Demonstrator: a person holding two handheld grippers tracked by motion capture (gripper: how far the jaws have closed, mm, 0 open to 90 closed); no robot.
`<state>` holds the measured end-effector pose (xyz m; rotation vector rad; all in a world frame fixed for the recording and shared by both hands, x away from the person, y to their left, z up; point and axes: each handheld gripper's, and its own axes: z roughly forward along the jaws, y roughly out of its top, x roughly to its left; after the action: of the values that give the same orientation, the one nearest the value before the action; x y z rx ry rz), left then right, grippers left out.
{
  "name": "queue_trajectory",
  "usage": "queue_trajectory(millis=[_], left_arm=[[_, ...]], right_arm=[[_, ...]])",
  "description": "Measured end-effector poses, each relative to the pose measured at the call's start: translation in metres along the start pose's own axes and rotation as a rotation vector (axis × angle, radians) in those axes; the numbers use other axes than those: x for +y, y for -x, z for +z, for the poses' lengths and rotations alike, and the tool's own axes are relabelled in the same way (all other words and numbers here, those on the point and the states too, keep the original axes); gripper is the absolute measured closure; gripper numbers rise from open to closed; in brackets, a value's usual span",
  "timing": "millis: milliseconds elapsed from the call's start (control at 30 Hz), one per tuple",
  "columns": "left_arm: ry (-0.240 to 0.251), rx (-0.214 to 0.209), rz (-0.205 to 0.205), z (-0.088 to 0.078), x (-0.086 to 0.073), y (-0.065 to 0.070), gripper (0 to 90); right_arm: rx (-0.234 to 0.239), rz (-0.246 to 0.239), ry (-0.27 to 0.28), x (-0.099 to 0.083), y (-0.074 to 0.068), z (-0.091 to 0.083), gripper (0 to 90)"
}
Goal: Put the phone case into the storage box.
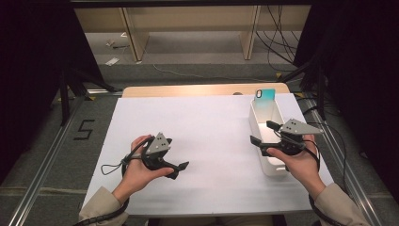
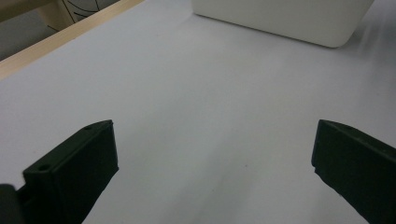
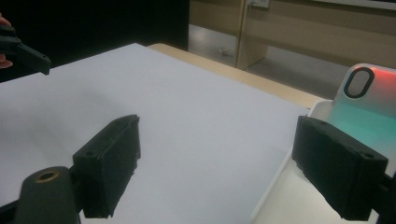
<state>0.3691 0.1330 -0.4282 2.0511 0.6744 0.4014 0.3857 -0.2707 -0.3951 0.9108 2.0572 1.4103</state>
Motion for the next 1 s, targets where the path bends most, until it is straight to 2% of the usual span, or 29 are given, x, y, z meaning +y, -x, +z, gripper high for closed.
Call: queue_trajectory(millis=[1000], left_arm=[[-0.004, -0.001, 0.001, 0.0003, -0.0004, -0.0004, 0.0]], right_arm=[[-0.002, 0.002, -0.003, -0.0078, -0.0018, -0.0075, 16.1]])
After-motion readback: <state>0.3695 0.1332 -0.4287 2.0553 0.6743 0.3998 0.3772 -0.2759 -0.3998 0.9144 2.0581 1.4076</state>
